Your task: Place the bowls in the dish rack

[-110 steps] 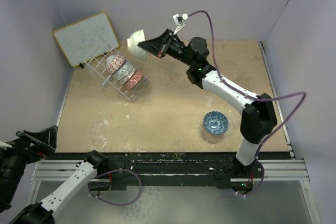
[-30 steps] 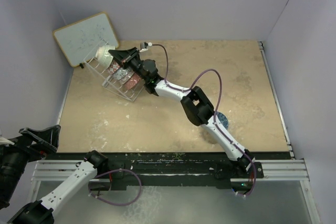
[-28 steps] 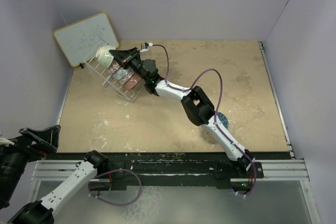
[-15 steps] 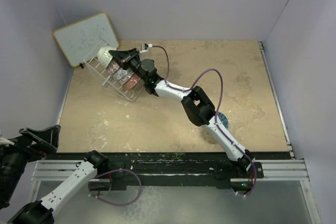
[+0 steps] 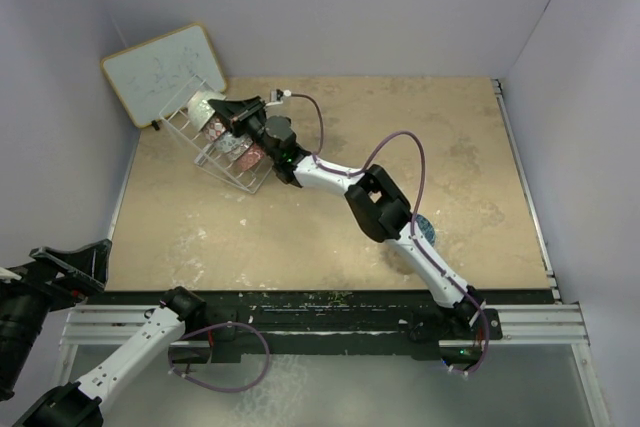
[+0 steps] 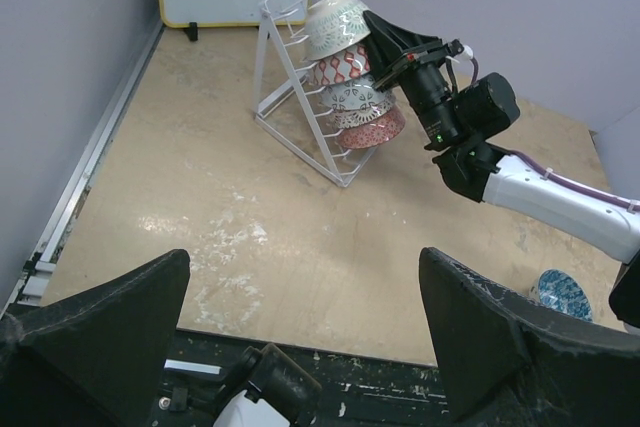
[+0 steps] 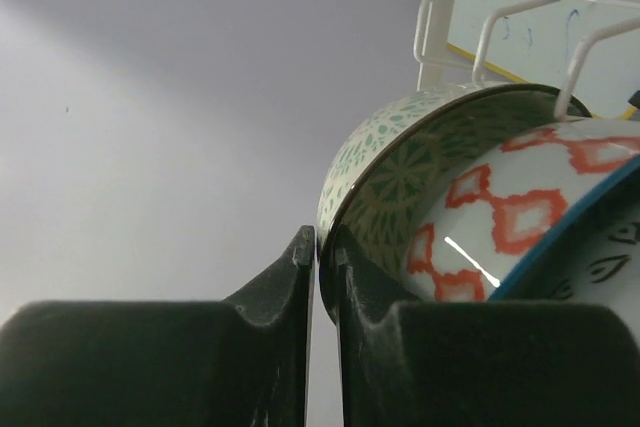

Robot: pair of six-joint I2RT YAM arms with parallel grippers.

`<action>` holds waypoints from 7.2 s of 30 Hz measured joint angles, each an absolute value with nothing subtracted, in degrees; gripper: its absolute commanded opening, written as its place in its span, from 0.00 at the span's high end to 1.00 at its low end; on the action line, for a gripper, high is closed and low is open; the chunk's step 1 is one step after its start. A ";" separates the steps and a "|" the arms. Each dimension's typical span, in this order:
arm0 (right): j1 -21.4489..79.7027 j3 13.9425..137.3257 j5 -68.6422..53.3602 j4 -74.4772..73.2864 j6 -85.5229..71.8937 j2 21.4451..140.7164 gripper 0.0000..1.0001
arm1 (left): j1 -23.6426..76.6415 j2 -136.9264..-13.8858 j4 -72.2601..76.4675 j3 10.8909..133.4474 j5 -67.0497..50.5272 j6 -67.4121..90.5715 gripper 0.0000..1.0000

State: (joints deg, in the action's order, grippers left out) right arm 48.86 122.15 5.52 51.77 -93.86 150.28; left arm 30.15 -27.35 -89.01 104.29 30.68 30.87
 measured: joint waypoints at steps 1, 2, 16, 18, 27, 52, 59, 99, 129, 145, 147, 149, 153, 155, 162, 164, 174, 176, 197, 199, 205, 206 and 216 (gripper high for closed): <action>48.90 121.60 5.52 51.24 -93.89 149.86 0.82 | 30.15 -27.35 -89.01 104.31 30.68 30.87 0.01; 48.97 120.99 5.52 50.70 -93.84 149.45 0.81 | 30.15 -27.35 -89.01 104.36 30.68 30.87 0.01; 49.17 116.77 6.46 39.35 -92.33 142.67 0.65 | 30.15 -27.35 -89.01 104.53 30.70 30.87 0.01; 49.19 116.68 6.48 37.95 -92.05 142.17 0.64 | 30.15 -27.35 -89.01 104.53 30.70 30.87 0.01; 49.17 111.94 6.55 32.62 -91.70 137.05 0.64 | 30.15 -27.35 -89.01 104.53 30.70 30.87 0.01; 49.17 89.36 8.91 20.75 -75.35 109.97 0.44 | 30.15 -27.31 -89.03 105.84 30.94 30.89 0.01; 49.17 77.56 15.57 5.04 -58.72 88.73 0.06 | 30.15 -27.33 -88.62 105.30 30.89 30.85 0.01; 39.09 47.29 17.17 -32.67 -50.33 78.39 0.61 | 31.22 -27.24 -82.32 97.49 29.28 30.26 0.01; 38.98 53.49 7.09 -23.77 -45.82 73.41 1.00 | 31.22 -25.76 -85.08 97.67 30.55 30.89 0.01; 39.05 78.43 -14.81 25.87 -56.31 94.02 1.00 | 31.22 -25.74 -86.08 99.88 31.35 30.89 0.01; 39.07 82.52 -16.12 32.49 -59.59 99.22 1.00 | 31.22 -25.74 -86.21 99.88 31.33 30.89 0.01; 39.35 87.96 -16.56 39.75 -63.09 105.58 1.00 | 31.22 -25.74 -86.28 99.90 31.33 30.89 0.01; 40.01 100.25 -16.67 52.05 -70.32 118.69 1.00 | 31.22 -25.78 -86.32 100.22 31.35 30.87 0.01; 40.58 108.12 -16.38 56.75 -73.91 125.97 1.00 | 31.22 -25.82 -86.48 100.68 31.38 30.87 0.01; 44.14 127.52 -15.11 61.32 -81.80 144.05 1.00 | 31.33 -26.04 -87.39 102.00 31.79 30.87 0.01; 45.12 129.62 -14.22 61.78 -83.24 146.91 1.00 | 31.35 -26.09 -87.59 102.13 31.79 30.87 0.01; 46.76 135.63 -11.81 64.12 -87.29 153.67 1.00 | 31.64 -26.30 -88.07 102.52 31.79 30.87 0.01; 46.76 135.66 -11.14 64.38 -87.92 153.67 1.00 | 31.64 -26.30 -88.07 102.52 31.79 30.87 0.01; 47.35 140.53 -6.92 60.82 -89.80 158.76 1.00 | 31.64 -26.30 -88.92 102.54 31.81 30.89 0.01; 47.37 140.55 -6.76 60.27 -89.80 158.76 1.00 | 31.64 -26.30 -88.95 102.56 31.81 30.89 0.01; 47.64 143.48 -5.74 58.72 -89.84 160.35 1.00 | 31.64 -26.30 -88.99 103.02 31.79 30.92 0.01; 47.64 143.96 -5.52 58.61 -89.86 160.83 1.00 | 31.64 -26.30 -88.99 103.02 31.79 30.92 0.01; 48.12 145.99 -4.19 55.55 -90.50 162.43 1.00 | 31.64 -26.30 -88.99 103.02 31.81 30.89 0.01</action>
